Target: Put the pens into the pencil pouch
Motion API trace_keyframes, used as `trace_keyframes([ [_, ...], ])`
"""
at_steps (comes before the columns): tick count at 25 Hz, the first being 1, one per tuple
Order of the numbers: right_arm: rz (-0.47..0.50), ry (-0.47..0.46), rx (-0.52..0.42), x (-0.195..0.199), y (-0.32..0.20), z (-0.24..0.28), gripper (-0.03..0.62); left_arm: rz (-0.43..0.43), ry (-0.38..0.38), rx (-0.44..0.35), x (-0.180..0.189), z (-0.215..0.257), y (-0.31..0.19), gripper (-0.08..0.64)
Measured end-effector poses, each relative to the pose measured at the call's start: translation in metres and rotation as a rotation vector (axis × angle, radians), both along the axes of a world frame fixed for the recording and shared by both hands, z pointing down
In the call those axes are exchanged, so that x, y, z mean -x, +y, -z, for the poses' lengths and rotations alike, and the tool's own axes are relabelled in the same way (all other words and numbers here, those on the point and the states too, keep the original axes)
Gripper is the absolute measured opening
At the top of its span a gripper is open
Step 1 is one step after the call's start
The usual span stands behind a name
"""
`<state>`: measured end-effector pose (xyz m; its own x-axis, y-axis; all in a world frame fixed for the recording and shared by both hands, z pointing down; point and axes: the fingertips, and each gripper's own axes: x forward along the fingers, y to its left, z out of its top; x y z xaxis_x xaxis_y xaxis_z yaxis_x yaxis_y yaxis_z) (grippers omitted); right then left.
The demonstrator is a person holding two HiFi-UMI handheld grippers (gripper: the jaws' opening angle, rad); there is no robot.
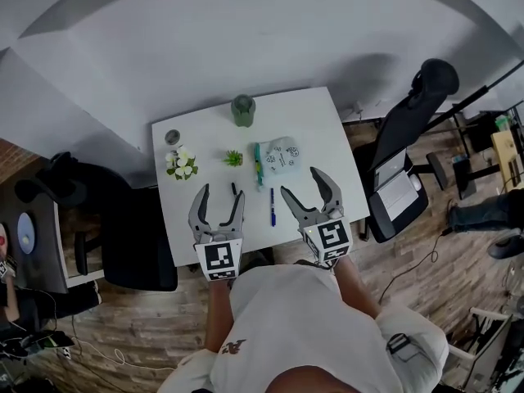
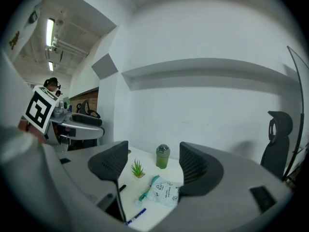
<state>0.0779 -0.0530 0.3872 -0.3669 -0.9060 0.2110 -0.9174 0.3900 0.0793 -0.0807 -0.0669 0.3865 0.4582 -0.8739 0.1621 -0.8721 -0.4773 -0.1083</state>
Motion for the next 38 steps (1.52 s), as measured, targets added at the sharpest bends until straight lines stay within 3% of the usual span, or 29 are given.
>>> trace_keyframes([
  [13,0.028,0.061,0.105,0.014,-0.053,-0.04,0.324,-0.015,0.003,0.119,0.005,-0.049,-0.051,0.303],
  [18,0.121,0.094,0.186,0.02,-0.066,-0.074,0.324,0.045,-0.016,0.188,0.007,-0.081,-0.056,0.298],
  [30,0.448,0.144,0.379,0.062,-0.059,-0.156,0.303,0.264,-0.029,0.412,0.021,-0.17,-0.026,0.275],
  [38,0.57,0.175,0.457,0.077,-0.047,-0.192,0.285,0.323,-0.026,0.548,0.015,-0.225,0.004,0.251],
])
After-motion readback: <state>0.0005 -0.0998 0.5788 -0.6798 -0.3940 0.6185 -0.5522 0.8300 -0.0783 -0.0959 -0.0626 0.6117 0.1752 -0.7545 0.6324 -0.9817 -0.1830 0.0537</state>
